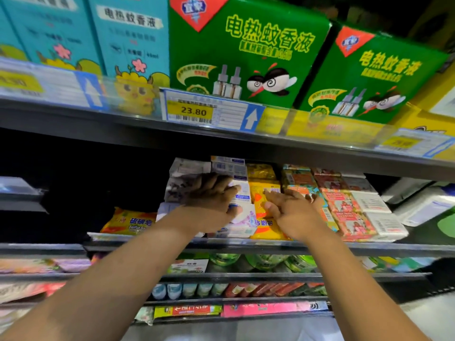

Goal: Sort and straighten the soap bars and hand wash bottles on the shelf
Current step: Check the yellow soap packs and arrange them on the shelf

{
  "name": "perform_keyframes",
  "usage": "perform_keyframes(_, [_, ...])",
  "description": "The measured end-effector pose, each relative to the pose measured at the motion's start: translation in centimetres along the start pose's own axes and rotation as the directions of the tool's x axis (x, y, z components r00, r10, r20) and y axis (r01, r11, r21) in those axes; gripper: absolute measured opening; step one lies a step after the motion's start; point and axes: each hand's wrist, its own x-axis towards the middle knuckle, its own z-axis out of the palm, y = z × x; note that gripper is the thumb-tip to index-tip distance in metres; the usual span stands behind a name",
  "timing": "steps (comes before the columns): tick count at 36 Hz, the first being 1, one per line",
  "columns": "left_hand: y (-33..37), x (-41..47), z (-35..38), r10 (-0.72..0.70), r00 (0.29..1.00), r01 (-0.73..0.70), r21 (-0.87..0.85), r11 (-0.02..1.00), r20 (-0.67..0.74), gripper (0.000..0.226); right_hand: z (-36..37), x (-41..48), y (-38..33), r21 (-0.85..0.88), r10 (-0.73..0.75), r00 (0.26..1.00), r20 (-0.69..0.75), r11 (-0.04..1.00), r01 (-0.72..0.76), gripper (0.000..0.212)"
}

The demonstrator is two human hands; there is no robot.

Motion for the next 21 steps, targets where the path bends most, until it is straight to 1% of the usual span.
perform_keyframes(2, [0.0,0.1,-0.4,0.005,0.999,-0.005,-0.016,1.0,0.034,0.061,0.5,-0.1,-0.1,-0.057,0.006,0.999,0.042,0.998,-0.003,0.054])
perform_keyframes(4, [-0.2,0.3,-1.2,0.004,0.996,0.002,-0.073,0.997,0.093,0.063,0.3,-0.2,-0.4,-0.074,0.01,0.998,0.07,0.997,-0.004,0.056])
perform_keyframes(5, [-0.5,0.4,-1.6,0.0,0.991,0.02,-0.149,0.989,0.133,0.063,0.0,-0.3,-0.6,-0.072,0.006,0.997,0.072,0.997,-0.001,0.056])
perform_keyframes(6, [-0.9,0.3,-2.1,-0.003,0.986,0.048,-0.267,0.963,0.168,0.061,-0.3,-0.3,-0.7,-0.06,0.004,0.998,0.067,0.998,0.0,0.056])
perform_keyframes(8, [-1.7,0.1,-2.6,-0.003,0.984,0.095,-0.51,0.855,0.179,0.045,-0.8,-0.5,-1.3,-0.017,-0.002,1.0,0.013,1.0,0.003,0.054])
perform_keyframes(9, [-2.1,-0.2,-2.7,-0.018,0.988,0.103,-0.562,0.821,0.155,0.038,-1.0,-0.6,-1.7,0.005,-0.009,1.0,-0.029,1.0,0.009,0.052])
perform_keyframes(10, [-2.4,-0.7,-2.7,-0.056,0.991,0.117,-0.576,0.809,0.123,0.034,-1.2,-0.8,-2.3,0.026,-0.022,0.997,-0.073,0.999,0.024,0.052])
perform_keyframes(12, [-3.1,-2.1,-2.6,-0.13,0.991,0.128,-0.603,0.788,0.041,0.029,-1.3,-1.0,-3.9,0.057,-0.098,0.983,-0.154,0.992,0.108,0.052])
perform_keyframes(14, [-4.4,-3.8,-2.0,-0.13,0.987,0.038,-0.653,0.757,-0.094,0.028,-1.0,-1.1,-6.0,0.104,-0.203,0.954,-0.222,0.968,0.23,0.053])
perform_keyframes(15, [-5.3,-4.7,-1.6,-0.134,0.978,-0.005,-0.652,0.758,-0.163,0.027,-0.7,-1.1,-7.1,0.132,-0.25,0.937,-0.244,0.949,0.287,0.052])
perform_keyframes(16, [-6.3,-5.6,-1.4,-0.156,0.964,-0.021,-0.648,0.761,-0.215,0.028,-0.3,-1.0,-8.1,0.144,-0.29,0.923,-0.255,0.932,0.332,0.053])
perform_keyframes(19, [-9.0,-8.2,-1.2,-0.286,0.917,0.034,-0.659,0.752,-0.279,0.029,1.2,-0.6,-10.9,0.178,-0.359,0.891,-0.278,0.892,0.415,0.058])
perform_keyframes(21, [-10.7,-9.5,-1.3,-0.344,0.897,0.092,-0.644,0.76,-0.278,0.025,1.7,-0.3,-12.5,0.223,-0.334,0.917,-0.218,0.897,0.38,0.063])
